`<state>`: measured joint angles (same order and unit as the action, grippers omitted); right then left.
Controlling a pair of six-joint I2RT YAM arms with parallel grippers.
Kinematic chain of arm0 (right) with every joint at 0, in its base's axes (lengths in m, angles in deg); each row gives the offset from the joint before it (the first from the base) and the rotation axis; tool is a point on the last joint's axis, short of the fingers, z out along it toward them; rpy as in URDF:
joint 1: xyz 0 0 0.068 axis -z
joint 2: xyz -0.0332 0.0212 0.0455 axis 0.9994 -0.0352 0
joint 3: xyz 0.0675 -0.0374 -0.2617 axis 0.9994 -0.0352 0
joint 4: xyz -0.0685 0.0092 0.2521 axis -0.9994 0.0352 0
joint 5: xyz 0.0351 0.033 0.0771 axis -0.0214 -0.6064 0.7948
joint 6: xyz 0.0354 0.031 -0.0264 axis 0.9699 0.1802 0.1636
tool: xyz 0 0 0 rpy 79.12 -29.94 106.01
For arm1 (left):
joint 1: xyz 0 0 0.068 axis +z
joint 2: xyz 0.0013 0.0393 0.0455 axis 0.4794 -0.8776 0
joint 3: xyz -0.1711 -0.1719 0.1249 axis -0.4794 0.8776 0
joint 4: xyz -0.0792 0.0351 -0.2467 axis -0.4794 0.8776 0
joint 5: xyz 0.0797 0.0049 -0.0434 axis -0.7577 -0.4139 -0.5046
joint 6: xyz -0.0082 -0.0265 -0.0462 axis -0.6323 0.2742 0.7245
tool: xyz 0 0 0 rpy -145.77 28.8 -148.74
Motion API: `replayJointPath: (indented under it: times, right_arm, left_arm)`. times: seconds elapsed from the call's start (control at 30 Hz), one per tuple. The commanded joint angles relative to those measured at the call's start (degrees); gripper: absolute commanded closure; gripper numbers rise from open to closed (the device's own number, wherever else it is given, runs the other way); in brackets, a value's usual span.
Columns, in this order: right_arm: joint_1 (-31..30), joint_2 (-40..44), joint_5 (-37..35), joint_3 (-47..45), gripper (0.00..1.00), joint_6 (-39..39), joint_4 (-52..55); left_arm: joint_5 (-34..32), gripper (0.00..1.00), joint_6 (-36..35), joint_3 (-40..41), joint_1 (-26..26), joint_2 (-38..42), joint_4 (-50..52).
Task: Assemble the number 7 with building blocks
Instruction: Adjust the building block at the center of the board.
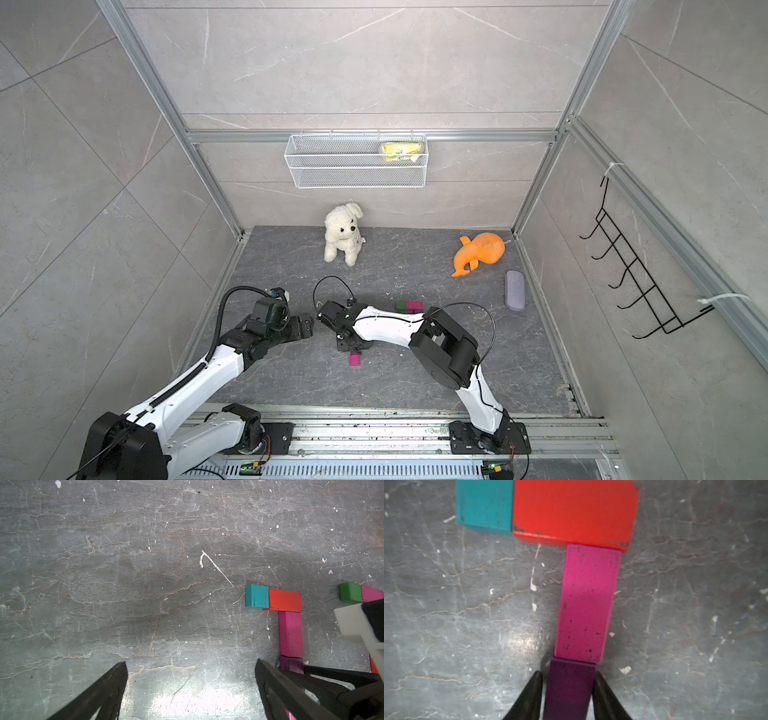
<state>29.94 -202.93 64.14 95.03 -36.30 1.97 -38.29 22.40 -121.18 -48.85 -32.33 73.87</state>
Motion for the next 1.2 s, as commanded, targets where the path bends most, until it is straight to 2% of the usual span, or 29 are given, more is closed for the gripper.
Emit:
replayJointPath:
  times: [0.0,0.27,0.5,0.6,1.17]
  right_arm:
    - [0.3,-0.9,-0.6,1.6,0.58,-1.0,1.9]
    - [0.4,-0.6,-1.5,1.3,0.55,-0.5,2.0]
    - [-0.6,3.6,-2.4,0.3,0.38,0.2,1.2]
    - [-1.8,5.5,-3.1,0.2,0.34,0.8,2.3]
    - [-4.9,5.1,-2.2,-3.9,0.39,4.6,3.6]
  left_arm:
    - [0.8,0.0,-0.2,0.3,0.5,0.7,-0.9]
    - [0.9,0.0,-0.2,0.4,0.5,0.8,-0.8]
    - [0.7,0.0,0.2,0.2,0.5,1.5,0.1]
    - [0.9,0.0,0.6,0.4,0.5,2.3,0.6]
    - [3.1,0.0,2.3,2.7,0.5,5.1,1.3]
